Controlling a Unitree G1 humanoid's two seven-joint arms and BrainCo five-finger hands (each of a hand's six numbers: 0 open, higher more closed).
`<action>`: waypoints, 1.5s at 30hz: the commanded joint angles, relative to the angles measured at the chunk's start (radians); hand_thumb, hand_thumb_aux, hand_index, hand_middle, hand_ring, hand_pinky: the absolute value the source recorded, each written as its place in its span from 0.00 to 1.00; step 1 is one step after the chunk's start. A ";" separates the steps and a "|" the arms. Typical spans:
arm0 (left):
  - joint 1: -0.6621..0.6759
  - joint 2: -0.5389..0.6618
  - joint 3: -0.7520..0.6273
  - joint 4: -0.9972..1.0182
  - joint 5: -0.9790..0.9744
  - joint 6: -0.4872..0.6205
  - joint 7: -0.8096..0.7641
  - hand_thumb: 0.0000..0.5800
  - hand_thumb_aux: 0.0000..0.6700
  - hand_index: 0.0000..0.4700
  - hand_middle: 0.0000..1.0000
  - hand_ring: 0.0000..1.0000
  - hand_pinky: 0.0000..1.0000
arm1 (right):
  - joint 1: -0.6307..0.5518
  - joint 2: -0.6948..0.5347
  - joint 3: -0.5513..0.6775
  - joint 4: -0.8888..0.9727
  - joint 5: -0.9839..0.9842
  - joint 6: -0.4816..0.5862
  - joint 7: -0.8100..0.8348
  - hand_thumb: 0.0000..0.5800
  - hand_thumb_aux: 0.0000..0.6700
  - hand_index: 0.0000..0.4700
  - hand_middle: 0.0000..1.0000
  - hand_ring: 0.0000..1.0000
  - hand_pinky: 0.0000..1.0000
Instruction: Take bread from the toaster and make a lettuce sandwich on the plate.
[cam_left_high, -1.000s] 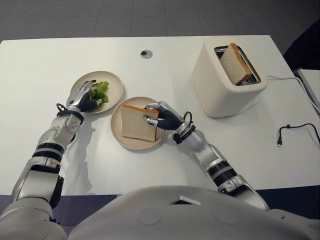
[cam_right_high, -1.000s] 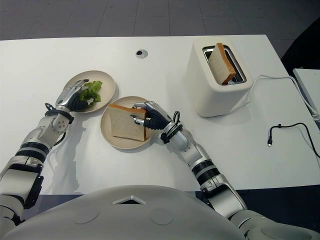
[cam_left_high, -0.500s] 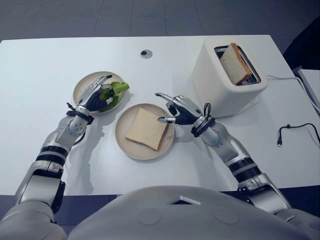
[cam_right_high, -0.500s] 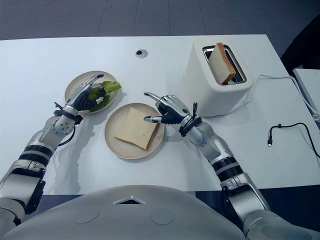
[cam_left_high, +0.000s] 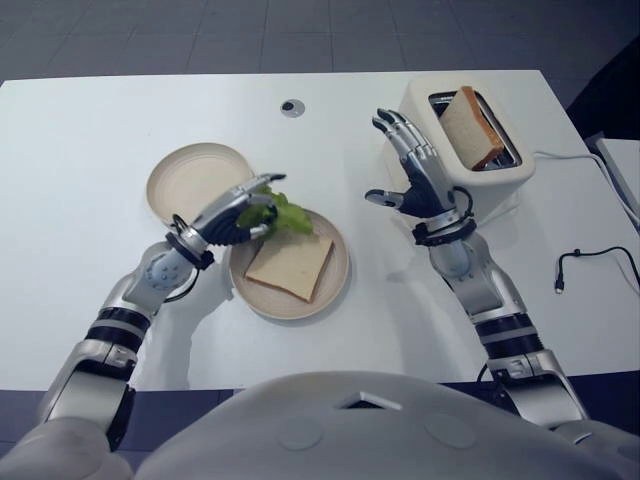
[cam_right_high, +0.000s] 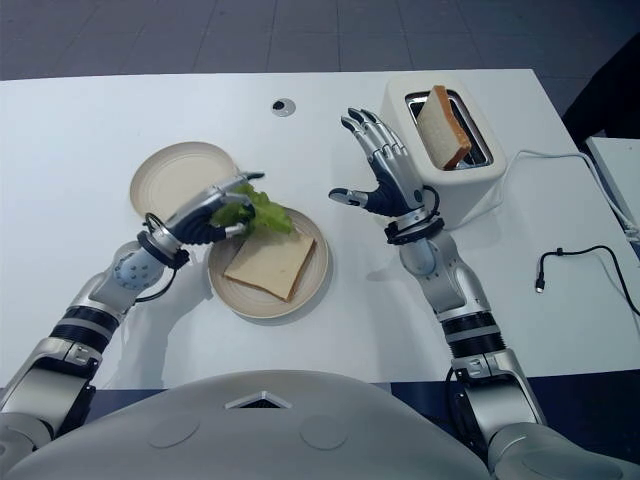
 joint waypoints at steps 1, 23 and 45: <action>0.023 0.000 -0.065 -0.003 0.028 -0.015 -0.094 1.00 1.00 1.00 0.00 0.00 0.00 | 0.000 -0.001 -0.014 -0.001 0.023 -0.014 -0.004 0.00 0.00 0.00 0.00 0.00 0.00; 0.093 -0.022 -0.110 -0.120 -0.149 -0.089 -0.276 0.00 0.00 0.00 0.00 0.00 0.00 | -0.005 -0.002 -0.019 0.018 0.020 -0.030 -0.021 0.00 0.00 0.00 0.00 0.00 0.00; 0.098 -0.117 0.058 -0.245 -0.603 -0.141 -0.396 0.00 0.00 0.00 0.00 0.00 0.00 | 0.064 -0.078 -0.292 0.026 -0.055 0.243 -0.048 0.00 0.00 0.00 0.00 0.00 0.00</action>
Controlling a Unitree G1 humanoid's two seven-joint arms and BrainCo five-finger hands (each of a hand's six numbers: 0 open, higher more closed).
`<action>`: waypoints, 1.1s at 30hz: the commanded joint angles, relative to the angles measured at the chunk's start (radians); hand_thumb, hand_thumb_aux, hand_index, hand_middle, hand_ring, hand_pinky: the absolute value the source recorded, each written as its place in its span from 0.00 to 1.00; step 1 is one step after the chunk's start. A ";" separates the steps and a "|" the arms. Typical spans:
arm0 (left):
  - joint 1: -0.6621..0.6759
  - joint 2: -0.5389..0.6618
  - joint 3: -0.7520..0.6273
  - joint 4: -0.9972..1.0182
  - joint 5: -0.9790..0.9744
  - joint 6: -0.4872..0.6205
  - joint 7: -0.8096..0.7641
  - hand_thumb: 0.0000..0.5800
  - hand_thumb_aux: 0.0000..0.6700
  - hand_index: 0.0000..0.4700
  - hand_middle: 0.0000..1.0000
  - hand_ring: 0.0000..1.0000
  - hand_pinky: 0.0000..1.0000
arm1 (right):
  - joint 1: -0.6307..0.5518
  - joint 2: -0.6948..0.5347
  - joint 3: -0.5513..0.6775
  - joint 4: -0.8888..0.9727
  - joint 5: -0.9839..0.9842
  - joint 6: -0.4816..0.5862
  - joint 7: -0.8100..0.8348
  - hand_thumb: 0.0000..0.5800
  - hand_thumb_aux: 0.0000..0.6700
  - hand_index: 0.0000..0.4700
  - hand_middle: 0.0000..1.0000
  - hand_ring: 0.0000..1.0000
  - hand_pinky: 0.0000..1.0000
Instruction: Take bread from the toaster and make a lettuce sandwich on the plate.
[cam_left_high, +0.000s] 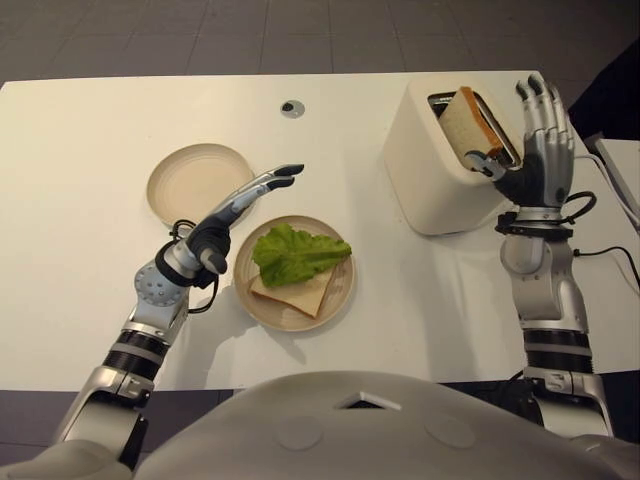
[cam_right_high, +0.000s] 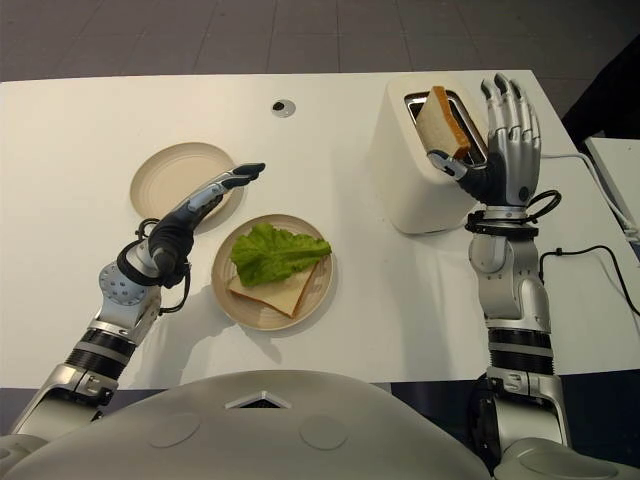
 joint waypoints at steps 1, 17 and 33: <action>-0.017 -0.023 0.023 0.020 0.027 0.005 -0.018 0.00 0.00 0.00 0.00 0.00 0.00 | -0.022 -0.014 0.030 0.027 0.033 0.018 0.043 0.12 0.06 0.06 0.00 0.00 0.00; -0.019 -0.064 0.069 0.038 0.031 0.010 -0.057 0.00 0.00 0.00 0.00 0.00 0.00 | -0.009 -0.016 -0.048 -0.137 0.124 -0.105 -0.080 1.00 1.00 1.00 0.98 0.98 0.98; -0.022 -0.085 0.126 0.002 -0.142 0.077 -0.118 0.00 0.00 0.00 0.00 0.00 0.00 | 0.134 0.196 0.314 -0.360 0.904 -0.214 0.335 1.00 1.00 1.00 1.00 1.00 1.00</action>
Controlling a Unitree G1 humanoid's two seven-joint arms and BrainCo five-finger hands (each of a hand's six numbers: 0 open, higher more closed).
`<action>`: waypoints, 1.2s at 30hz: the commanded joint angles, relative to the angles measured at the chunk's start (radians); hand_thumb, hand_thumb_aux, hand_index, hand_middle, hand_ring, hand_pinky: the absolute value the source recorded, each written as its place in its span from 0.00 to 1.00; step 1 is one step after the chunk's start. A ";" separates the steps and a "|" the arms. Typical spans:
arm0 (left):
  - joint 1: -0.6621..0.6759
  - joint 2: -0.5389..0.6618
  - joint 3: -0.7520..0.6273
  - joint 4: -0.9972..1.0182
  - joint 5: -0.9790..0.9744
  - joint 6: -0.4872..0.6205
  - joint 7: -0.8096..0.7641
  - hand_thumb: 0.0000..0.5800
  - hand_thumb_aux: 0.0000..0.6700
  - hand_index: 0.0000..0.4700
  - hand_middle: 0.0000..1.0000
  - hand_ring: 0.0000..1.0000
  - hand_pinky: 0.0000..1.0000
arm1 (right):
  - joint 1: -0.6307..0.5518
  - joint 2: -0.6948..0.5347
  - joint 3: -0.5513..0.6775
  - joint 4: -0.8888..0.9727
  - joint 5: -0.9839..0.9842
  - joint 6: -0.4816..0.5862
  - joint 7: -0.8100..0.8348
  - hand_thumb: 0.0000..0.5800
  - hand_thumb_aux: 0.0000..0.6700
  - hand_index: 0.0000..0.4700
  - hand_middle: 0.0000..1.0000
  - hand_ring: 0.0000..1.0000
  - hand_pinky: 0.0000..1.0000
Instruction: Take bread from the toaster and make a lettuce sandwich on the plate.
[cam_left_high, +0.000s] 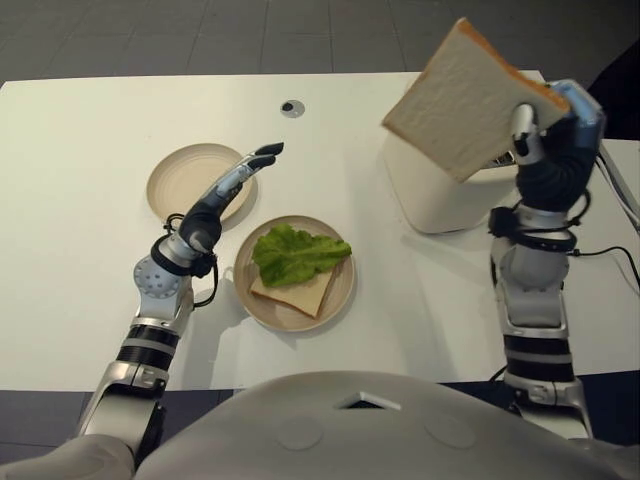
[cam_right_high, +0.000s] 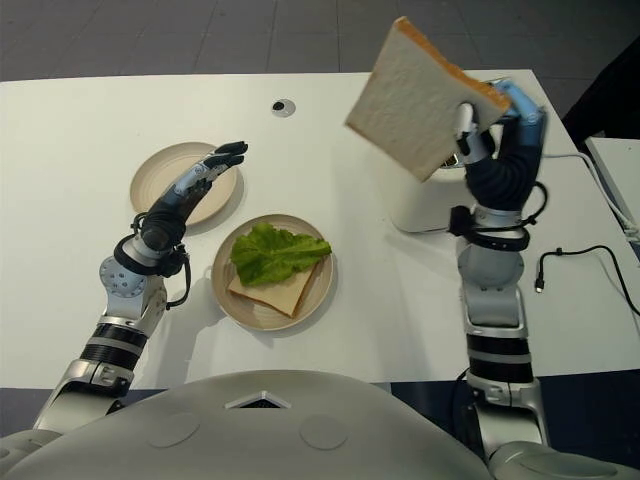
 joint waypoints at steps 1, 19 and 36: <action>0.006 -0.002 0.022 -0.027 -0.034 0.035 -0.027 0.00 0.00 0.00 0.00 0.00 0.00 | 0.085 0.063 0.157 -0.008 0.108 0.101 0.136 1.00 1.00 1.00 1.00 1.00 1.00; 0.168 0.109 -0.047 -0.168 -0.018 0.087 -0.339 0.00 0.00 0.00 0.00 0.00 0.00 | 0.213 0.152 0.427 0.291 -0.279 0.266 0.199 1.00 1.00 1.00 0.98 0.98 0.98; 0.167 0.137 -0.100 -0.023 0.117 0.032 -0.364 0.00 0.00 0.00 0.00 0.00 0.00 | 0.206 0.224 0.325 0.223 -0.187 0.273 0.211 1.00 1.00 1.00 0.98 0.98 0.98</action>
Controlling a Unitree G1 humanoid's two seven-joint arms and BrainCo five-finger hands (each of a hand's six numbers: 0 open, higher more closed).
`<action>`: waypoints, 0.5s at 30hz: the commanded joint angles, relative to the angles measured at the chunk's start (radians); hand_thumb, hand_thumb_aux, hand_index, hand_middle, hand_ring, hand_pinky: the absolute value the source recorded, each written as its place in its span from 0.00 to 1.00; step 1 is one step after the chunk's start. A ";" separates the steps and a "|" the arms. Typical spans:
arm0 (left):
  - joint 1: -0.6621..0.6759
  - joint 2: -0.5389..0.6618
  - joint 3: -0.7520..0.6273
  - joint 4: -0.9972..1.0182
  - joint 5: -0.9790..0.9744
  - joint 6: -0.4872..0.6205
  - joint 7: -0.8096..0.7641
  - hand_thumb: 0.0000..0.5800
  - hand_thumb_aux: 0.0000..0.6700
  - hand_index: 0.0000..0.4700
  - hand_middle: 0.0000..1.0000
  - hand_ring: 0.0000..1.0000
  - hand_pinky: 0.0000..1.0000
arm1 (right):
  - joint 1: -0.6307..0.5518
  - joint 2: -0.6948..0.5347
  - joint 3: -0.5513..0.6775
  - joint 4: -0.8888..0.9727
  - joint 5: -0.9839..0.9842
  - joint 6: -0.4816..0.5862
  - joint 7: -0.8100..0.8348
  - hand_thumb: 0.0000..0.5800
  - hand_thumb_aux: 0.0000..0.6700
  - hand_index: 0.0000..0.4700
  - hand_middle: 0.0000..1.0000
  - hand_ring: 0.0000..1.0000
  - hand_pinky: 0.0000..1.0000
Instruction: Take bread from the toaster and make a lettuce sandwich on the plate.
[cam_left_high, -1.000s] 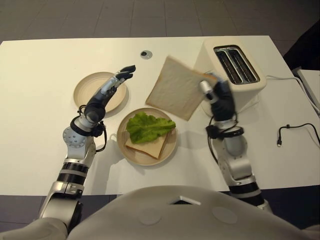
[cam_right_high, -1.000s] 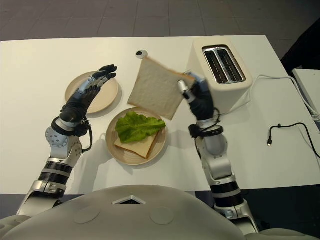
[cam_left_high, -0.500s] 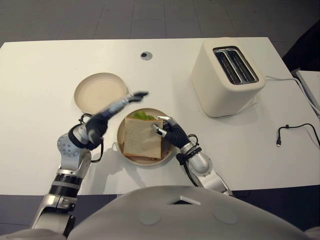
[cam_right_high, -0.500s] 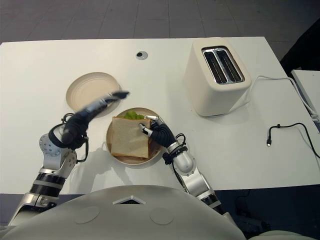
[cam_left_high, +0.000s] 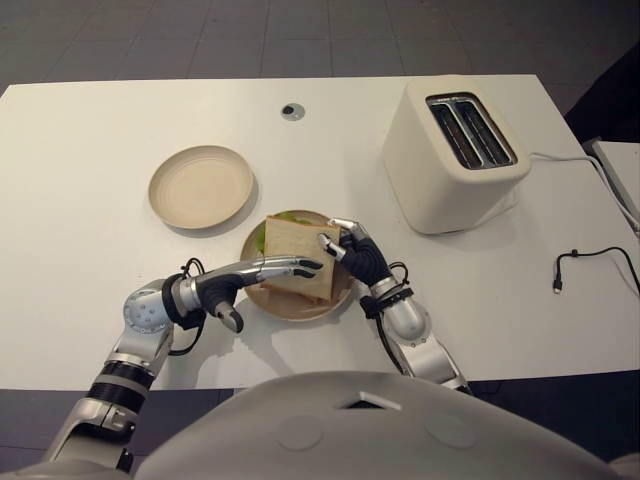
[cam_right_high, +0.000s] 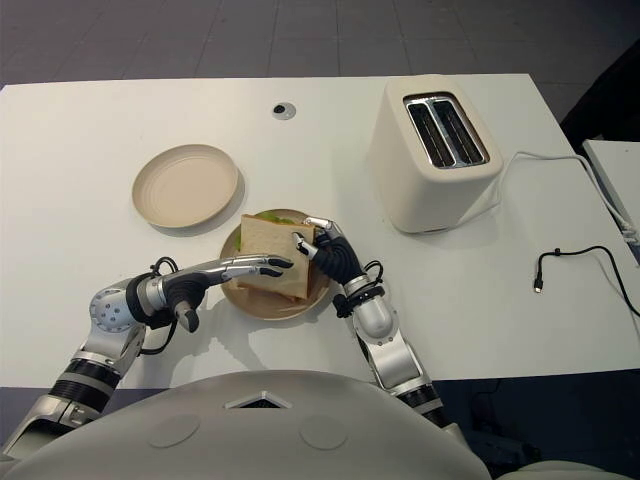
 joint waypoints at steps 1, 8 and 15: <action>-0.017 -0.007 -0.002 0.020 0.016 -0.003 0.016 0.00 0.00 0.00 0.00 0.00 0.00 | -0.007 0.025 -0.012 -0.012 0.032 0.025 0.017 1.00 1.00 1.00 0.97 0.97 0.97; -0.050 -0.017 0.002 0.090 0.107 -0.013 0.078 0.00 0.00 0.00 0.00 0.00 0.00 | -0.045 0.049 -0.002 0.072 -0.039 0.006 -0.025 1.00 1.00 1.00 0.95 0.95 0.95; -0.130 -0.061 -0.034 0.320 0.325 -0.036 0.190 0.00 0.00 0.00 0.00 0.00 0.00 | -0.089 0.031 -0.023 0.117 -0.139 -0.027 -0.115 0.00 0.00 0.00 0.89 0.89 0.89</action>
